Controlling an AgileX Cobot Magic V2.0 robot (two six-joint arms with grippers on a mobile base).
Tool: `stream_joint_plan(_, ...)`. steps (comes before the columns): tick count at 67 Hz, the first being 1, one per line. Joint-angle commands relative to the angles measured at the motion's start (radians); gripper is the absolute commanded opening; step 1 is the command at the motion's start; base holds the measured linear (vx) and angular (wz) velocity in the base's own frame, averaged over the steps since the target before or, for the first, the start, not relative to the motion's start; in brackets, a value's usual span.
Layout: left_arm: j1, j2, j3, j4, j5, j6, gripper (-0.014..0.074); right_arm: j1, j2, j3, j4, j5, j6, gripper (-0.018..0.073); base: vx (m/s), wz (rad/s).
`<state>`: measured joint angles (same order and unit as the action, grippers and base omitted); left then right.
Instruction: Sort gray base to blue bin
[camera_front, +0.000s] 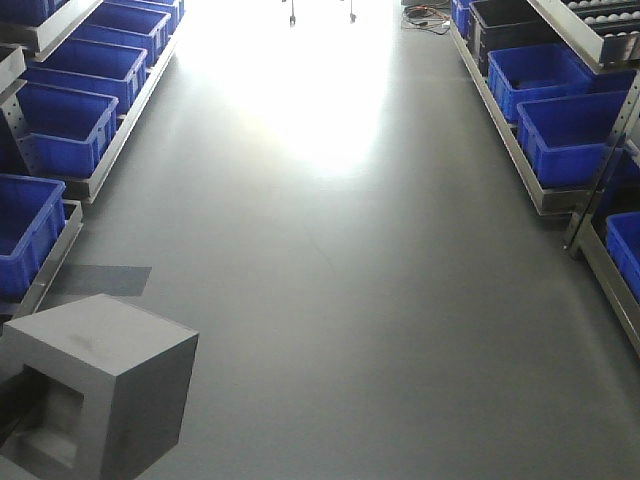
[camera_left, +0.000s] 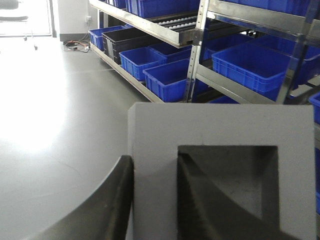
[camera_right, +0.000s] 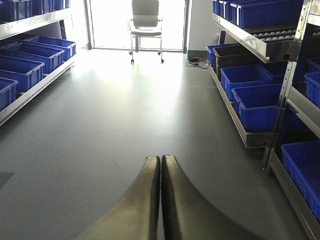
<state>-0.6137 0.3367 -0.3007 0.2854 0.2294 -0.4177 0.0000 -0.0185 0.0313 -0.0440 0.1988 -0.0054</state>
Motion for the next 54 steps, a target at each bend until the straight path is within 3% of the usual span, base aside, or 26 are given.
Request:
stream_joint_plan(1, -0.006, 0.004, -0.033, -0.001, -0.104, -0.008, -0.0008, -0.005, -0.008, 0.006, -0.008, -0.073, -0.007, -0.0005, 0.48, 0.01)
stream_joint_plan(54, -0.006, 0.004, -0.033, -0.001, -0.104, -0.008, -0.0008, -0.005, -0.008, 0.006, -0.008, -0.072, -0.007, -0.0005, 0.48, 0.09)
